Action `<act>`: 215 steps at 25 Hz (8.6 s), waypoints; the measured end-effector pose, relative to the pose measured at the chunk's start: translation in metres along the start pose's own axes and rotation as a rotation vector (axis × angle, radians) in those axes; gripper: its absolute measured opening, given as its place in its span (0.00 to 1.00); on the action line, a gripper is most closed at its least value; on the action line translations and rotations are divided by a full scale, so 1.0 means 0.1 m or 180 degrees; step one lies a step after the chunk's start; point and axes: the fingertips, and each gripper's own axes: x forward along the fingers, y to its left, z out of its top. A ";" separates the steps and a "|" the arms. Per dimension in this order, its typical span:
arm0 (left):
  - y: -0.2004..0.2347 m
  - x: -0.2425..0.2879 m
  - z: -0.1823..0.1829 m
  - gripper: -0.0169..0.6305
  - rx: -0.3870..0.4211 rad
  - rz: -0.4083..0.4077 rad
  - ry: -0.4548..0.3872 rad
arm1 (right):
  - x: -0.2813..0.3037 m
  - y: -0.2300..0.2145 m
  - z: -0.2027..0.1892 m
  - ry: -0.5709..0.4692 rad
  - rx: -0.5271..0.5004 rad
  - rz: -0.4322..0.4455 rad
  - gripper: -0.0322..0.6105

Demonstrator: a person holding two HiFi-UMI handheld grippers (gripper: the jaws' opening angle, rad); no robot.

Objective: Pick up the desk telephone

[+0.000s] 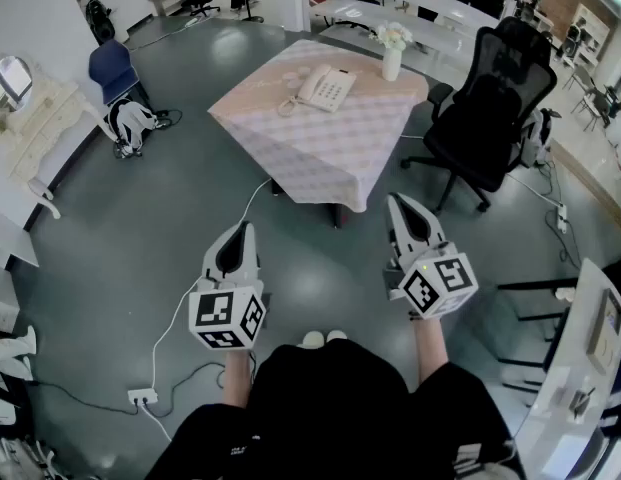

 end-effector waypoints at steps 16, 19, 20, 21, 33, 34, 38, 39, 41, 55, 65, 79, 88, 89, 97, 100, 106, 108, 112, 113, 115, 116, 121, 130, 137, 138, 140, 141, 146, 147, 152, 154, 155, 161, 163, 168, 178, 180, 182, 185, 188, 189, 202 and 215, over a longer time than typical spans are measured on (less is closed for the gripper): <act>-0.06 0.13 -0.05 0.02 -0.0018 0.0075 0.0011 | 0.06 -0.21 -0.06 0.0076 0.0030 0.0106 0.04; -0.08 0.19 -0.10 0.02 -0.0040 0.0089 0.0032 | 0.08 -0.31 -0.10 0.0095 0.0025 0.0110 0.04; -0.08 0.21 -0.11 0.02 -0.0048 0.0102 0.0035 | 0.10 -0.34 -0.11 0.0101 0.0021 0.0109 0.04; -0.08 0.23 -0.12 0.02 -0.0054 0.0116 0.0041 | 0.12 -0.37 -0.12 0.0106 0.0022 0.0110 0.04; -0.10 0.44 -0.21 0.02 -0.0109 0.0213 0.0184 | 0.42 -0.53 -0.24 0.0209 0.0168 0.0233 0.04; -0.08 0.46 -0.21 0.02 -0.0110 0.0232 0.0190 | 0.45 -0.54 -0.25 0.0213 0.0175 0.0237 0.04; 0.00 0.56 -0.21 0.02 -0.0133 0.0257 0.0199 | 0.56 -0.63 -0.29 0.0229 0.0209 0.0234 0.04; 0.02 0.60 -0.20 0.02 -0.0142 0.0252 0.0195 | 0.59 -0.67 -0.30 0.0233 0.0215 0.0226 0.04; 0.06 0.70 -0.21 0.02 -0.0162 0.0244 0.0196 | 0.66 -0.77 -0.32 0.0247 0.0202 0.0195 0.04; 0.72 1.70 -0.20 0.02 -0.0276 0.0078 0.0206 | 1.75 -0.94 -0.54 0.0315 0.0175 0.0089 0.04; 1.19 2.38 -0.16 0.02 -0.0338 -0.0074 0.0230 | 2.47 -1.06 -0.65 0.0339 0.0165 -0.0039 0.04; 1.44 3.00 -0.20 0.02 -0.0277 -0.0362 0.0316 | 2.98 -1.17 -0.83 0.0370 0.0228 -0.0248 0.04; 1.43 3.37 -0.31 0.02 -0.0344 -0.0486 0.0430 | 3.18 -1.42 -0.93 0.0439 0.0273 -0.0417 0.04; 1.43 3.43 -0.33 0.02 -0.0352 -0.0498 0.0449 | 3.21 -1.46 -0.94 0.0439 0.0287 -0.0442 0.04; 1.58 4.18 -0.44 0.02 -0.0373 -0.0576 0.0583 | 3.67 -1.93 -1.07 0.0480 0.0420 -0.0661 0.04; 1.63 4.46 -0.46 0.02 -0.0387 -0.0620 0.0651 | 3.85 -2.09 -1.12 0.0517 0.0474 -0.0729 0.04; 1.68 5.02 -0.49 0.02 -0.0426 -0.0756 0.0760 | 4.18 -2.40 -1.20 0.0578 0.0547 -0.0850 0.04; 1.67 5.18 -0.49 0.02 -0.0430 -0.0834 0.0812 | 4.25 -2.50 -1.23 0.0593 0.0599 -0.0912 0.04; 1.69 5.46 -0.52 0.02 -0.0430 -0.0894 0.0885 | 4.41 -2.71 -1.26 0.0594 0.0672 -0.0998 0.04; 1.69 5.54 -0.53 0.02 -0.0420 -0.0904 0.0902 | 4.46 -2.76 -1.25 0.0583 0.0682 -0.1016 0.04; 1.69 5.69 -0.55 0.02 -0.0403 -0.0919 0.0936 | 4.53 -2.86 -1.26 0.0568 0.0696 -0.1050 0.04; 1.69 5.75 -0.57 0.02 -0.0399 -0.0929 0.0953 | 4.57 -2.90 -1.28 0.0573 0.0711 -0.1066 0.04; 1.63 6.02 -0.68 0.02 -0.0389 -0.1039 0.1100 | 4.68 -3.04 -1.38 0.0625 0.0821 -0.1136 0.04; 1.57 6.44 -0.84 0.02 -0.0299 -0.1243 0.1376 | 4.88 -3.17 -1.65 0.0802 0.0950 -0.1222 0.04; 1.48 6.82 -1.07 0.02 -0.0236 -0.1535 0.1697 | 4.99 -3.35 -1.90 0.0883 0.1133 -0.1409 0.04; 1.46 6.87 -1.11 0.02 -0.0251 -0.1585 0.1758 | 5.00 -3.39 -1.93 0.0875 0.1174 -0.1438 0.04; 1.44 6.98 -1.18 0.02 -0.0292 -0.1662 0.1856 | 5.02 -3.46 -1.99 0.0870 0.1228 -0.1500 0.04; 1.43 7.03 -1.21 0.02 -0.0310 -0.1699 0.1903 | 5.03 -3.50 -2.02 0.0889 0.1243 -0.1534 0.04; 1.32 7.23 -1.36 0.03 -0.0367 -0.1935 0.2106 | 5.04 -3.69 -2.19 0.0961 0.1388 -0.1708 0.04; 1.32 7.26 -1.40 0.04 -0.0387 -0.1962 0.2145 | 5.04 -3.72 -2.23 0.0964 0.1449 -0.1729 0.04; 1.28 7.40 -1.54 0.12 -0.0554 -0.2056 0.2323 | 5.09 -3.79 -2.36 0.0970 0.1595 -0.1747 0.04; 1.25 7.43 -1.60 0.14 -0.0592 -0.2096 0.2395 | 5.11 -3.82 -2.41 0.1005 0.1622 -0.1756 0.06; 1.24 7.44 -1.63 0.17 -0.0604 -0.2118 0.2429 | 5.12 -3.83 -2.44 0.1019 0.1658 -0.1759 0.09; 1.14 7.51 -1.72 0.32 -0.0824 -0.2234 0.2550 | 5.16 -3.90 -2.54 0.1007 0.1997 -0.1767 0.30; 1.11 7.53 -1.78 0.39 -0.0977 -0.2243 0.2646 | 5.18 -3.92 -2.57 0.1020 0.2092 -0.1756 0.35; 1.08 7.57 -1.90 0.49 -0.1219 -0.2255 0.2848 | 5.23 -3.96 -2.66 0.1105 0.2262 -0.1748 0.39; 0.92 7.55 -2.05 0.53 -0.1181 -0.2429 0.3144 | 5.31 -4.00 -2.83 0.1292 0.2540 -0.1767 0.41; 0.93 7.56 -2.10 0.53 -0.1162 -0.2398 0.3204 | 5.32 -4.00 -2.85 0.1338 0.2569 -0.1763 0.41; 0.91 7.56 -2.13 0.53 -0.1157 -0.2401 0.3246 | 5.33 -4.01 -2.87 0.1395 0.2601 -0.1764 0.41; 0.89 7.56 -2.15 0.54 -0.1167 -0.2423 0.3272 | 5.33 -4.01 -2.90 0.1462 0.2664 -0.1763 0.41; 0.88 7.55 -2.16 0.54 -0.1166 -0.2462 0.3312 | 5.34 -4.01 -2.91 0.1481 0.2718 -0.1734 0.41; 0.88 7.55 -2.16 0.54 -0.1162 -0.2479 0.3322 | 5.34 -4.00 -2.91 0.1483 0.2735 -0.1719 0.41; 0.90 7.56 -2.14 0.54 -0.1137 -0.2347 0.3302 | 5.35 -3.99 -2.91 0.1452 0.2812 -0.1685 0.39; 0.91 7.49 -2.03 0.53 -0.1117 -0.2311 0.3252 | 5.33 -3.92 -2.80 0.1414 0.2786 -0.1723 0.38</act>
